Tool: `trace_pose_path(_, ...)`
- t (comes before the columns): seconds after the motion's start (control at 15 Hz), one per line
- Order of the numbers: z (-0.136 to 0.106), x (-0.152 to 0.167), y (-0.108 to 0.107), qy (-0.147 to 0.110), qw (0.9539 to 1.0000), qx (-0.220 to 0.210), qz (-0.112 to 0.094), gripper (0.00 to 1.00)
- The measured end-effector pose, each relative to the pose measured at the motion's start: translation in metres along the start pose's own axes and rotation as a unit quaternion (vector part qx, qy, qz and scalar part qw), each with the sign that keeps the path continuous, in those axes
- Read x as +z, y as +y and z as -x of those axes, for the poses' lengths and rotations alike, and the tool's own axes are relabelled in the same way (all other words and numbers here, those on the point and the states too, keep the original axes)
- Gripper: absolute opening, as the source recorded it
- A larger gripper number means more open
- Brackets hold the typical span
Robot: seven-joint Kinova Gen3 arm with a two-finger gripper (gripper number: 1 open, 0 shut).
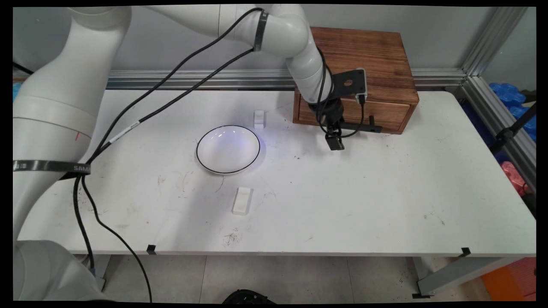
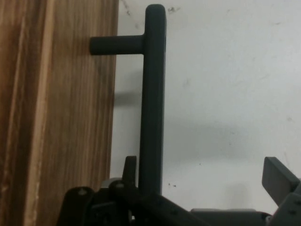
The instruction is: Open the drawer
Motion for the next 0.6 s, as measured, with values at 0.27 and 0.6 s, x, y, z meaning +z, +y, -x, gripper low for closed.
trace_pose_path(0.27, 0.0013, 0.0040, 0.0014, -0.002, 1.0000, 0.004, 0.002, 1.00)
trace_pose_path(0.6, 0.0022, 0.0090, 0.0049, -0.003, 0.9999, 0.009, 0.005, 1.00)
